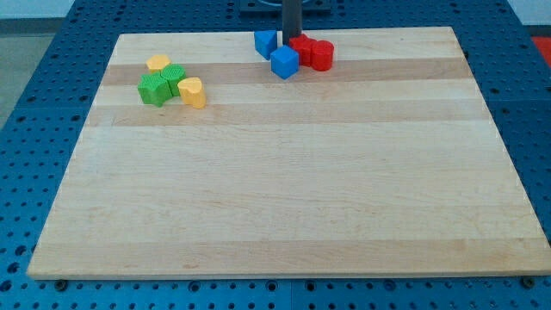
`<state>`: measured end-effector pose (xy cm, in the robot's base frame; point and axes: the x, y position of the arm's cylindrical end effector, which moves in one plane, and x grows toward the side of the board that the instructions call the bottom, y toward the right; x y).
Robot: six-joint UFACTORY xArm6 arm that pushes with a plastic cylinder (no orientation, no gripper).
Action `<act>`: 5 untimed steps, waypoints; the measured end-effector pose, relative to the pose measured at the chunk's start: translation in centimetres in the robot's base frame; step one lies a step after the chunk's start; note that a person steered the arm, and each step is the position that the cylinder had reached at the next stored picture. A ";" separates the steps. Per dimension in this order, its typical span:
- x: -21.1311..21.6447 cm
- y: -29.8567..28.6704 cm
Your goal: Slide the red star along with the red circle down and right a bit
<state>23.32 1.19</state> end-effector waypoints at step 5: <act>8.9 0.2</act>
